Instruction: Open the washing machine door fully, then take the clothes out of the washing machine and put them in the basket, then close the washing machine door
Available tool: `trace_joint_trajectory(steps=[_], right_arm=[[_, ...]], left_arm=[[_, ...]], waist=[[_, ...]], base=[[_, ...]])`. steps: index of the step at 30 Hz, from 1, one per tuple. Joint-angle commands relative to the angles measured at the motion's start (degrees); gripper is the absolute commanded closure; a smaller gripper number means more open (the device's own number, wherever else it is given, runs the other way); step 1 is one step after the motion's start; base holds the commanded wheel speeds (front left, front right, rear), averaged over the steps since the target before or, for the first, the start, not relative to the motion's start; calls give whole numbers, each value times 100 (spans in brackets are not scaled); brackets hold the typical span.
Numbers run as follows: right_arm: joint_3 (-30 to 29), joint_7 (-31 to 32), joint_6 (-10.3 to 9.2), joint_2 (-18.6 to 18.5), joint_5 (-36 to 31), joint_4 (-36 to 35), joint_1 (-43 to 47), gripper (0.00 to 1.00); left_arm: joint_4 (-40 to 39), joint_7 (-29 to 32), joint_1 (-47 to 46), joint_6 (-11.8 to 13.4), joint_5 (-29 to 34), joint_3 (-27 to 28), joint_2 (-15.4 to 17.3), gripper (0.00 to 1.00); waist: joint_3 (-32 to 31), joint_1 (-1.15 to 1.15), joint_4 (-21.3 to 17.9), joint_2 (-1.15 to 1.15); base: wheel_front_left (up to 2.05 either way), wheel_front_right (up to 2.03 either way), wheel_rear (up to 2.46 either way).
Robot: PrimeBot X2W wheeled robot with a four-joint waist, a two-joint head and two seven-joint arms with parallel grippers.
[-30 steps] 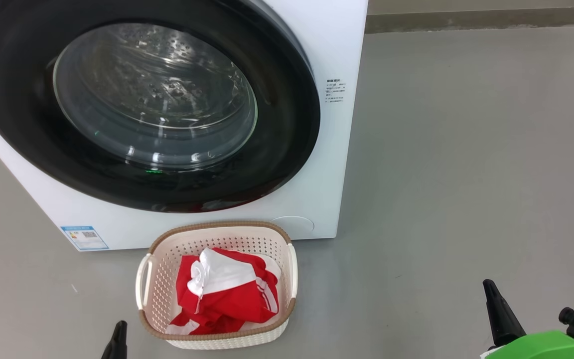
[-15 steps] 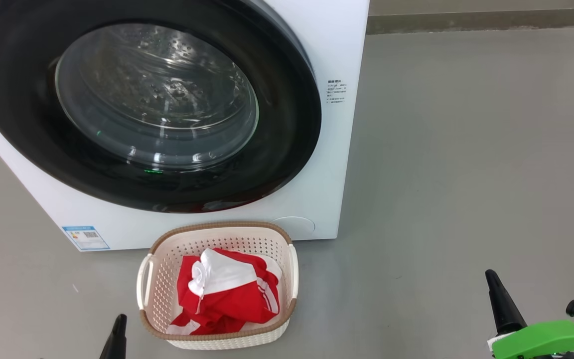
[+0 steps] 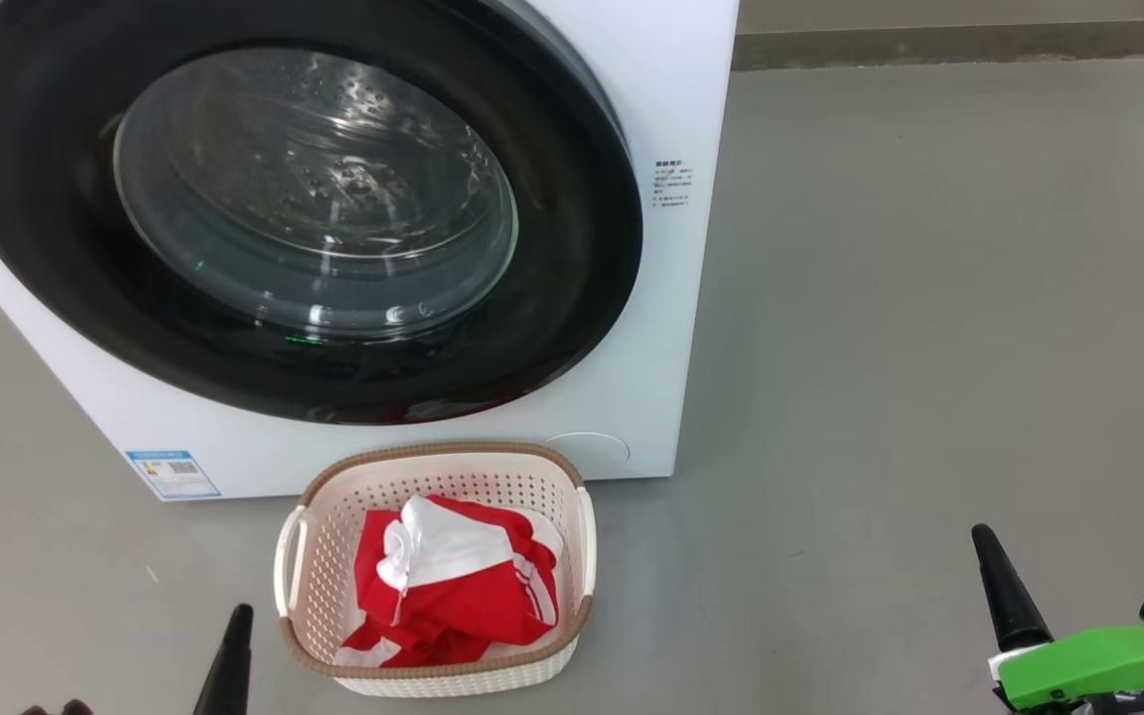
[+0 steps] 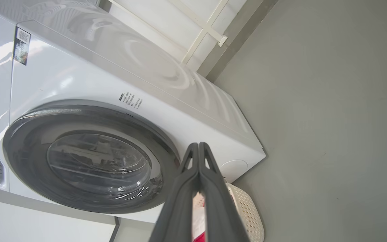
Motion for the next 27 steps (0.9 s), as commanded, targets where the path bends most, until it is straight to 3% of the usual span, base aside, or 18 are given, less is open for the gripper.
trace_joint_trajectory(steps=[1,27], right_arm=[[38,42,-4,-47,176,-172,-310,100],[-83,480,-5,-38,1636,-277,-519,100]], left_arm=[[-124,58,-255,-26,-192,164,33,100],[-108,487,-534,-34,-1734,277,-49,100]], waist=[[-2,0,2,0],[-28,0,31,0]], base=[[0,0,0],[0,0,0]])
